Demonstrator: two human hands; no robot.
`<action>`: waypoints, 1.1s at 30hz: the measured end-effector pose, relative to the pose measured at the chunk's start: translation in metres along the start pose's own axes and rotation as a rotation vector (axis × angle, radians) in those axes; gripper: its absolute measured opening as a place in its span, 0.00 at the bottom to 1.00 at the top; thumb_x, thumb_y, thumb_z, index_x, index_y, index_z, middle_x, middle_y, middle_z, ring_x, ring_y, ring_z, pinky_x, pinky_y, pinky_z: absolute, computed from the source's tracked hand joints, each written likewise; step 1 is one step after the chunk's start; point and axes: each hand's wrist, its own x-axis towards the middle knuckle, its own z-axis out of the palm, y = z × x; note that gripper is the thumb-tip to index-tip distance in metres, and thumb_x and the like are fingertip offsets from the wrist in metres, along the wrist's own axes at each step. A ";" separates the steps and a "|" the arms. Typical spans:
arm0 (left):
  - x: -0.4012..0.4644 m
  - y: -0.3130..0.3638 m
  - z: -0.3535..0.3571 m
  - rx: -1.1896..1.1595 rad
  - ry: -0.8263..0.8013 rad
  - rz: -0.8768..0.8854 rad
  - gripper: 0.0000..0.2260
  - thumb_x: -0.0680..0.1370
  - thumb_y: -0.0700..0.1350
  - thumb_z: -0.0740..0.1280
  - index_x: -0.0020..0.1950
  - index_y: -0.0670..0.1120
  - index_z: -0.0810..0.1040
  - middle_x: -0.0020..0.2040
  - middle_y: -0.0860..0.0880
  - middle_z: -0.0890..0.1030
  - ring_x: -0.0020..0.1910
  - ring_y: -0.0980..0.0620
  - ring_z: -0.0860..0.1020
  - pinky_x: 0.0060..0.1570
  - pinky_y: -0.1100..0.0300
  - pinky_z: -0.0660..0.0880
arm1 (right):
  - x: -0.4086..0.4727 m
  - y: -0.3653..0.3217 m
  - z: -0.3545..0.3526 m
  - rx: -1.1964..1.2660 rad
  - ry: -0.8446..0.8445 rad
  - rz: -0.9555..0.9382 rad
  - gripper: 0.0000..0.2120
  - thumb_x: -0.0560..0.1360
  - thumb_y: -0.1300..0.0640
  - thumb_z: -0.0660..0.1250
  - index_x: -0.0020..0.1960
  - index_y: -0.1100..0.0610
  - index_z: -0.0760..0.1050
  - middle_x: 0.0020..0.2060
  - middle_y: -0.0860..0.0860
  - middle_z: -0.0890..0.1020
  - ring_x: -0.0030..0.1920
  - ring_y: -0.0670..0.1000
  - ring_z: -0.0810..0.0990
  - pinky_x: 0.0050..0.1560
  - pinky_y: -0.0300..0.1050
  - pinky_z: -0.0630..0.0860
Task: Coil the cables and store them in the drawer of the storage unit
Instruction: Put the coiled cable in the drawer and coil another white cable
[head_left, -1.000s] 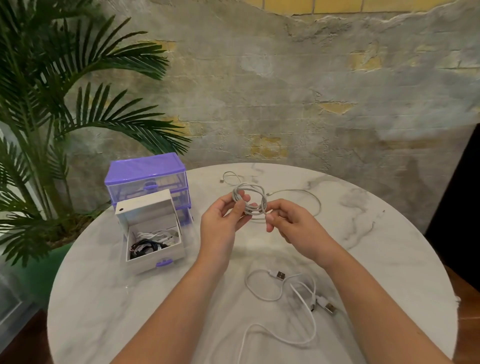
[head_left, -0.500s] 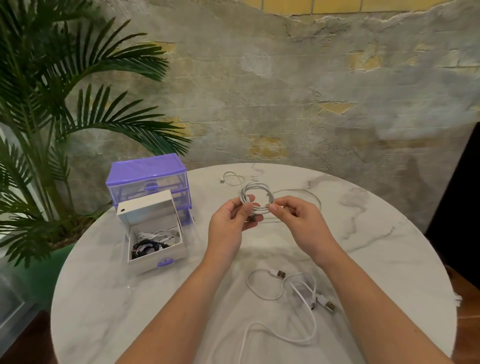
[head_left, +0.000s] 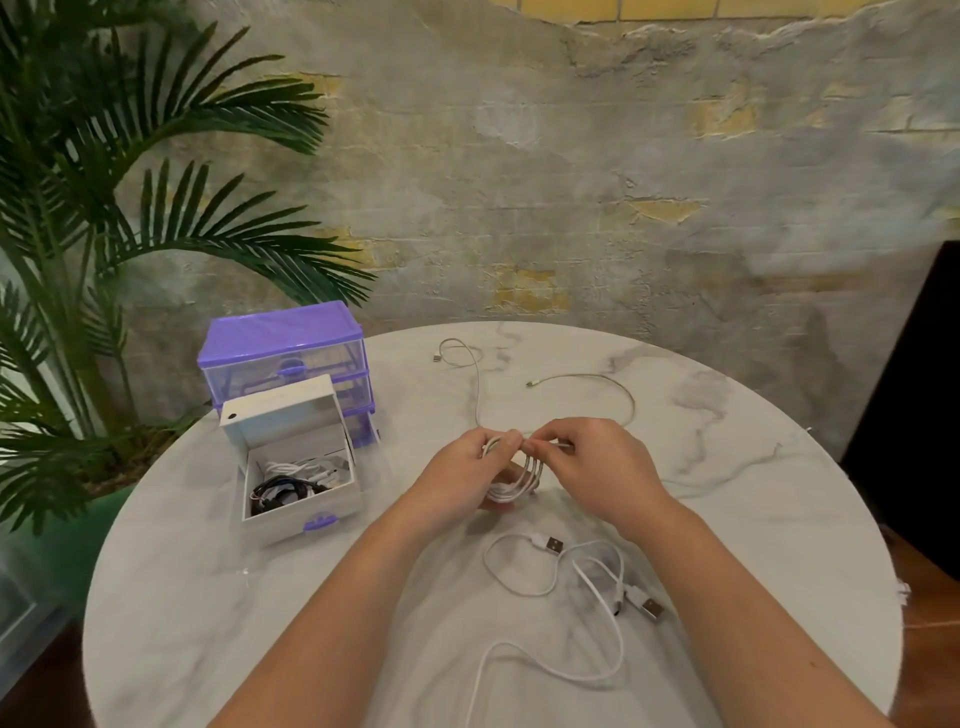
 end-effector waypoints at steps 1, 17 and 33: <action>0.000 0.000 0.001 0.022 0.007 -0.003 0.12 0.80 0.56 0.62 0.53 0.49 0.77 0.41 0.51 0.85 0.48 0.49 0.83 0.57 0.44 0.77 | 0.000 0.000 -0.001 -0.011 -0.005 -0.016 0.11 0.77 0.40 0.63 0.49 0.42 0.82 0.38 0.41 0.82 0.41 0.43 0.78 0.36 0.39 0.67; -0.001 0.011 -0.018 -0.380 0.201 -0.001 0.10 0.84 0.44 0.57 0.49 0.40 0.74 0.43 0.42 0.80 0.39 0.45 0.80 0.39 0.55 0.81 | 0.015 0.040 -0.005 0.136 0.086 -0.072 0.15 0.83 0.54 0.56 0.65 0.51 0.77 0.42 0.47 0.69 0.52 0.51 0.67 0.61 0.46 0.64; -0.009 0.022 -0.022 -0.600 0.195 0.043 0.11 0.84 0.43 0.55 0.45 0.41 0.70 0.41 0.45 0.79 0.35 0.48 0.83 0.45 0.49 0.81 | 0.016 0.079 -0.002 -0.298 -0.071 0.238 0.17 0.81 0.64 0.55 0.64 0.54 0.76 0.62 0.54 0.69 0.63 0.56 0.63 0.63 0.47 0.66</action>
